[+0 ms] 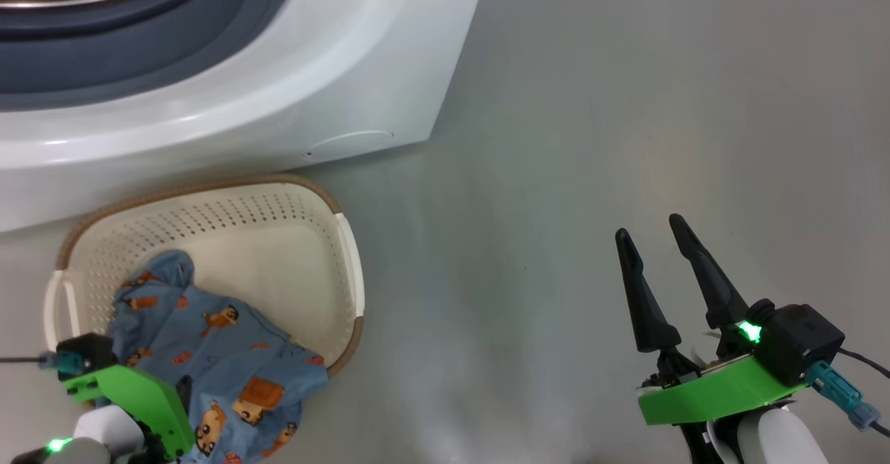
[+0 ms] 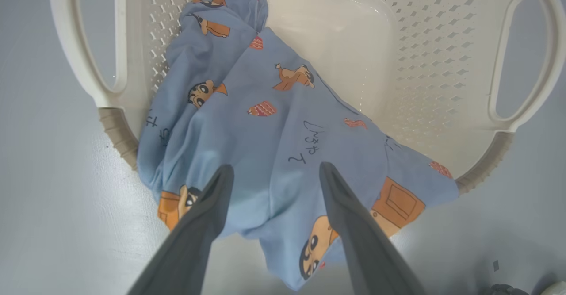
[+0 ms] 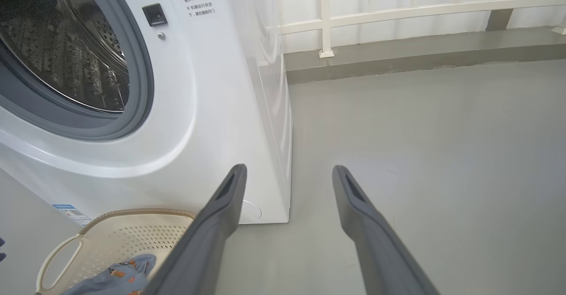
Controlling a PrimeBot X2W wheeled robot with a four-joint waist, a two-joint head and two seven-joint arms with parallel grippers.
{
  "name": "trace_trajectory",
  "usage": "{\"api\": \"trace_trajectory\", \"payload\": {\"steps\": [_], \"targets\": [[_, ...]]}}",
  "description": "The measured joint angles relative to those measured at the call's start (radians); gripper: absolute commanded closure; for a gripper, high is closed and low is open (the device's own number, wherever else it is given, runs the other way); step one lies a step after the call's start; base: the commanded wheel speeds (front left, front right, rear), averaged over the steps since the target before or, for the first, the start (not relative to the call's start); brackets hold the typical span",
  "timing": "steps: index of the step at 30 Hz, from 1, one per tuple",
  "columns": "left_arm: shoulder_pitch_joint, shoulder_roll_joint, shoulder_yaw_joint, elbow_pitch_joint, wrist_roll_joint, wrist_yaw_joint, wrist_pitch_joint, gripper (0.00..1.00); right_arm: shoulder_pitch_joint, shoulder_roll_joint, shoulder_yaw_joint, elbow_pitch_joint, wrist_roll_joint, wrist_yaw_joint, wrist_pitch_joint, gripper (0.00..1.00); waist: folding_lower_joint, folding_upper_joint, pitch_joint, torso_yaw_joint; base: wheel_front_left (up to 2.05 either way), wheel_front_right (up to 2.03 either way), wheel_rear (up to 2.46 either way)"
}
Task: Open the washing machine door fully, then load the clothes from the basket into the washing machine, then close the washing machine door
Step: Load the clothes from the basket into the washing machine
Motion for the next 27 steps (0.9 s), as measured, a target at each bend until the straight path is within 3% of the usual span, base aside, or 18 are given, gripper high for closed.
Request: {"api": "trace_trajectory", "payload": {"steps": [13,27], "targets": [[-0.119,0.025,-0.035,0.146,0.017,-0.052,0.021,0.0,-0.038,0.001,0.007,-0.013,0.0,0.0,0.0,0.0,0.0,0.0,0.104,-0.024,0.0,0.0,0.0],[-0.261,0.031,-0.079,0.241,0.03,-0.078,0.022,0.0,-0.078,0.001,0.012,-0.035,0.0,0.0,0.0,0.0,0.0,0.0,0.194,-0.026,0.0,0.0,0.0]]}}
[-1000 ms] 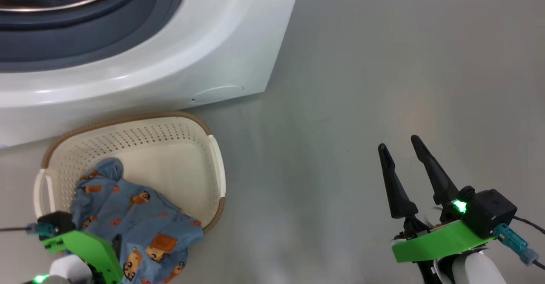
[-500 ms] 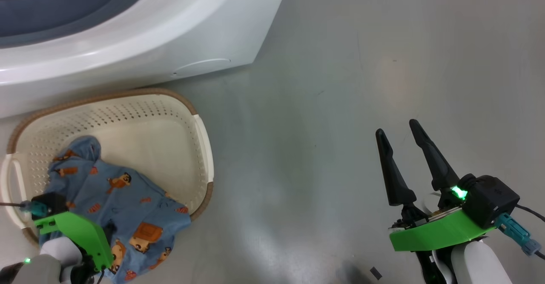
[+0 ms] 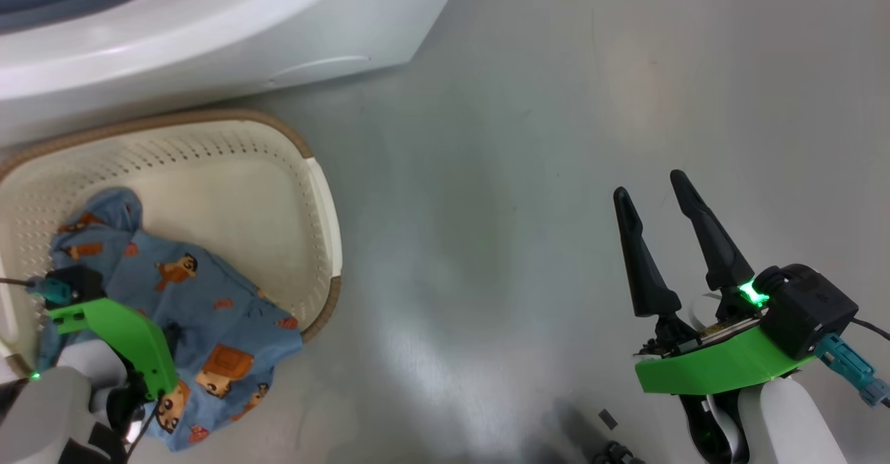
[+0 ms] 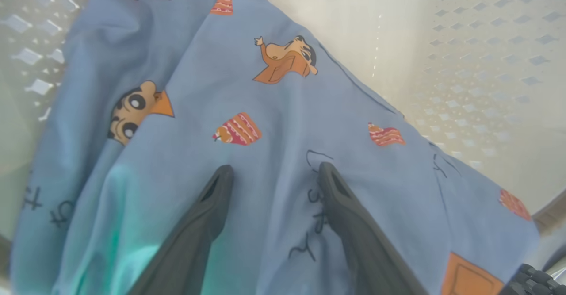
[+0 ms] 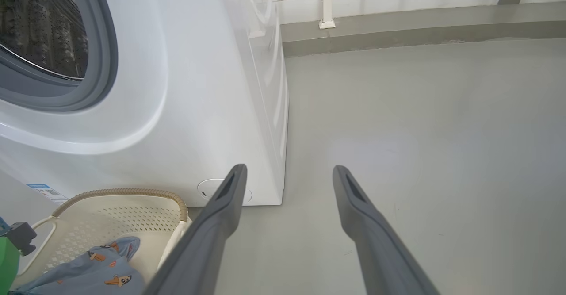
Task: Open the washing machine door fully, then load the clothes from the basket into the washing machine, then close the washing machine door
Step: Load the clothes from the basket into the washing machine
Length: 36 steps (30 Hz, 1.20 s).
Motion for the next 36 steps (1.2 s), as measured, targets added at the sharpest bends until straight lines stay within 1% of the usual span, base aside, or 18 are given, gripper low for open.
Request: {"api": "trace_trajectory", "payload": {"steps": [6,13,15,17,18,19,20,21,23,24,26,27,28,30,36], "targets": [[-0.036,0.017,-0.019,0.037,0.007,-0.009,0.003,0.0,-0.008,0.0,0.0,-0.003,0.001,0.0,0.0,0.0,0.0,0.0,0.036,-0.004,0.0,0.0,0.0],[-0.076,0.022,-0.049,0.074,0.021,-0.011,0.003,0.0,-0.024,0.0,0.0,-0.009,0.004,0.0,0.0,0.0,0.0,0.0,0.058,-0.007,0.0,0.0,0.0],[-0.086,0.022,-0.055,0.084,0.025,-0.018,0.003,0.0,-0.024,0.0,0.001,-0.011,0.007,0.0,0.0,0.0,0.0,0.0,0.065,-0.008,0.0,0.0,0.0],[-0.093,0.022,-0.059,0.093,0.025,-0.018,0.003,0.08,-0.026,0.0,0.001,-0.013,0.008,0.0,0.0,0.0,0.0,0.0,0.072,-0.01,0.0,0.0,0.0],[-0.097,0.022,-0.061,0.099,0.025,-0.019,0.003,0.08,-0.029,0.0,0.001,-0.014,0.008,0.0,0.0,0.0,0.0,0.0,0.076,-0.011,0.0,0.0,0.0],[-0.101,0.022,-0.063,0.105,0.025,-0.019,0.003,0.13,-0.032,0.0,0.0,-0.014,0.008,0.0,0.0,0.0,0.0,0.0,0.079,-0.012,0.0,0.0,0.0],[-0.105,0.023,-0.064,0.107,0.025,-0.019,0.003,0.21,-0.035,0.0,0.0,-0.015,0.008,0.0,0.0,0.0,0.0,0.0,0.082,-0.012,0.0,0.0,0.0],[-0.109,0.022,-0.066,0.111,0.025,-0.019,0.002,0.33,-0.037,0.0,0.0,-0.016,0.009,0.0,0.0,0.0,0.0,0.0,0.085,-0.013,0.0,0.0,0.0],[-0.115,0.023,-0.07,0.117,0.025,-0.019,-0.002,0.49,-0.04,0.0,0.0,-0.018,0.009,0.0,0.0,0.0,0.0,0.0,0.09,-0.014,0.0,0.0,0.0],[-0.119,0.023,-0.072,0.122,0.025,-0.019,-0.002,0.53,-0.04,0.0,0.0,-0.018,0.009,0.0,0.0,0.0,0.0,0.0,0.092,-0.015,0.0,0.0,0.0],[-0.127,0.023,-0.077,0.128,0.025,-0.019,-0.007,0.72,-0.04,0.0,-0.001,-0.019,0.009,0.0,0.0,0.0,0.0,0.0,0.096,-0.016,0.0,0.0,0.0],[-0.129,0.023,-0.08,0.131,0.025,-0.019,-0.012,0.84,-0.04,0.0,-0.001,-0.019,0.009,0.0,0.0,0.0,0.0,0.0,0.097,-0.016,0.0,0.0,0.0],[-0.13,0.023,-0.082,0.133,0.025,-0.019,-0.012,1.0,-0.04,0.0,-0.001,-0.019,0.01,0.0,0.0,0.0,0.0,0.0,0.097,-0.015,0.0,0.0,0.0],[-0.13,0.022,-0.087,0.142,0.025,-0.028,-0.023,1.0,-0.04,0.0,-0.002,-0.019,0.01,0.0,0.0,0.0,0.0,0.0,0.096,-0.014,0.0,0.0,0.0],[-0.142,0.021,-0.09,0.147,0.023,-0.035,-0.055,1.0,-0.043,0.0,-0.004,-0.018,0.01,0.0,0.0,0.0,0.0,0.0,0.087,-0.005,0.0,0.0,0.0]]}}
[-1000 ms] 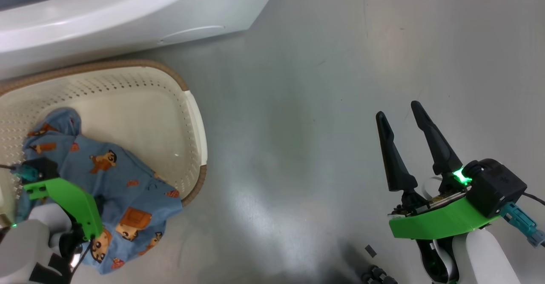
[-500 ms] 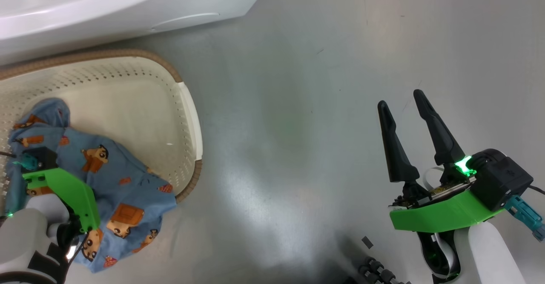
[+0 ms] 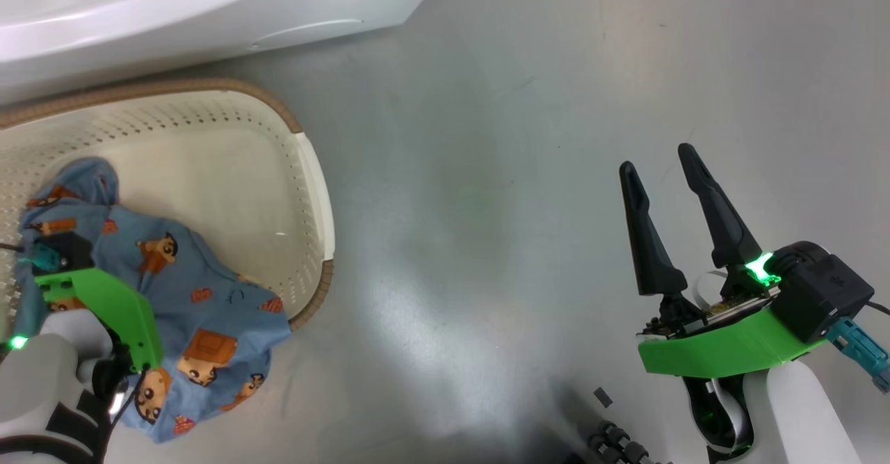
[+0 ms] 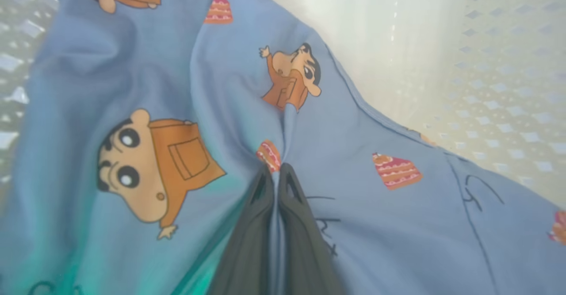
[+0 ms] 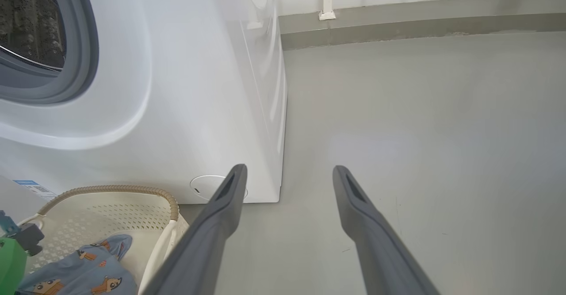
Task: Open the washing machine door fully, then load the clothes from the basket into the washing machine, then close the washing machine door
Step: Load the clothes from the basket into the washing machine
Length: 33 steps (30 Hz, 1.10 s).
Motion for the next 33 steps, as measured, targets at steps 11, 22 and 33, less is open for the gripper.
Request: {"api": "trace_trajectory", "payload": {"steps": [11,22,33], "targets": [[0.031,-0.017,0.001,-0.019,-0.032,-0.004,-0.142,1.0,0.001,0.0,-0.012,0.016,0.0,0.0,0.0,0.0,0.0,0.0,-0.068,0.022,0.0,0.0,0.0],[0.142,-0.067,0.01,-0.08,-0.072,-0.005,-0.315,1.0,0.046,0.0,-0.027,0.041,-0.004,0.0,0.0,0.0,0.0,0.0,-0.188,0.061,0.0,0.0,0.0],[0.331,-0.124,0.028,-0.206,-0.105,0.004,-0.43,1.0,0.158,0.0,-0.036,0.078,-0.018,0.0,0.0,0.0,0.0,0.0,-0.37,0.106,0.0,0.0,0.0]]}}
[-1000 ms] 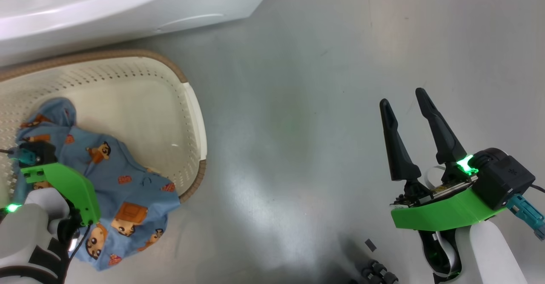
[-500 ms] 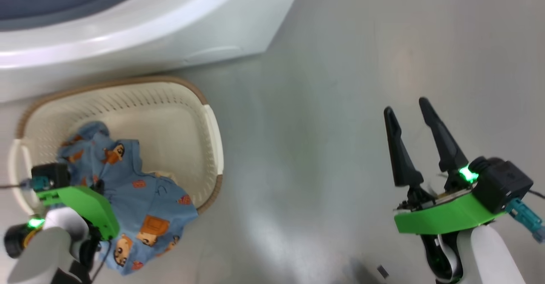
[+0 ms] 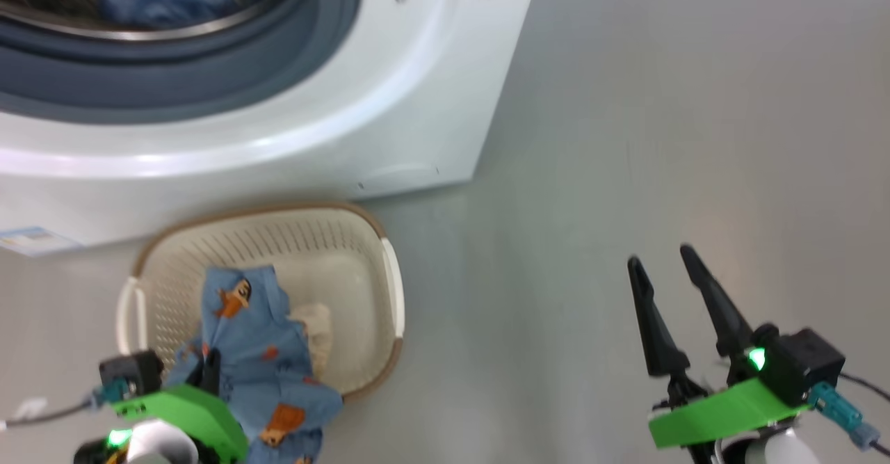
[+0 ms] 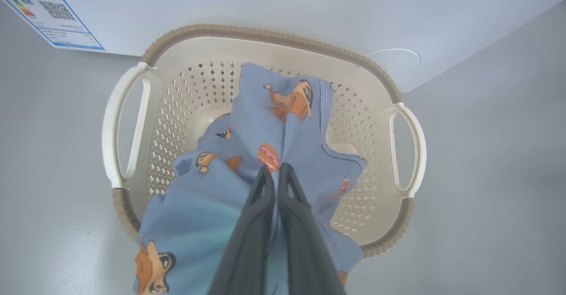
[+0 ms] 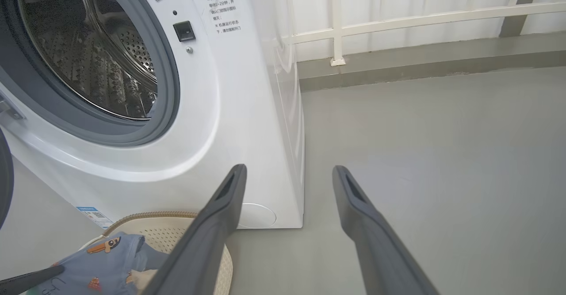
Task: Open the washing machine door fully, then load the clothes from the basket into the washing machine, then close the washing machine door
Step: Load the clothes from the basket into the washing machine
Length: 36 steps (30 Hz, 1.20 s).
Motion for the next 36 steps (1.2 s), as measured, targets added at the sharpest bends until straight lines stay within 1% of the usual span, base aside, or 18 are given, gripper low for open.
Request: {"api": "trace_trajectory", "payload": {"steps": [6,11,13,22,30,35,36], "targets": [[0.13,-0.01,0.018,-0.137,-0.009,0.057,-0.02,1.0,0.067,-0.001,-0.006,0.007,0.0,0.0,0.0,0.0,0.0,0.0,-0.111,0.022,0.0,0.0,0.0],[0.258,-0.016,0.042,-0.3,-0.009,0.12,-0.027,1.0,0.114,-0.014,-0.009,0.01,0.0,0.0,0.0,0.0,0.0,0.0,-0.197,0.038,0.0,0.0,0.0],[0.311,-0.017,0.048,-0.364,-0.008,0.137,-0.027,1.0,0.13,-0.018,-0.011,0.011,0.0,0.0,0.0,0.0,0.0,0.0,-0.228,0.044,0.0,0.0,0.0],[0.496,-0.018,0.056,-0.636,0.041,0.22,-0.028,1.0,0.19,-0.035,-0.014,0.017,0.0,0.0,0.0,0.0,0.0,0.0,-0.344,0.07,0.0,0.0,0.0],[0.592,-0.023,0.057,-0.823,0.096,0.253,-0.028,1.0,0.216,-0.042,-0.018,0.018,0.001,0.0,0.0,0.0,0.0,0.0,-0.409,0.091,0.0,0.0,0.0],[0.64,-0.023,0.055,-0.882,0.12,0.254,-0.028,1.0,0.231,-0.049,-0.023,0.021,0.002,0.0,0.0,0.0,0.0,0.0,-0.438,0.099,0.0,0.0,0.0],[0.648,-0.023,0.056,-0.895,0.129,0.26,-0.028,1.0,0.242,-0.05,-0.025,0.023,0.002,0.0,0.0,0.0,0.0,0.0,-0.444,0.1,0.0,0.0,0.0]]}}
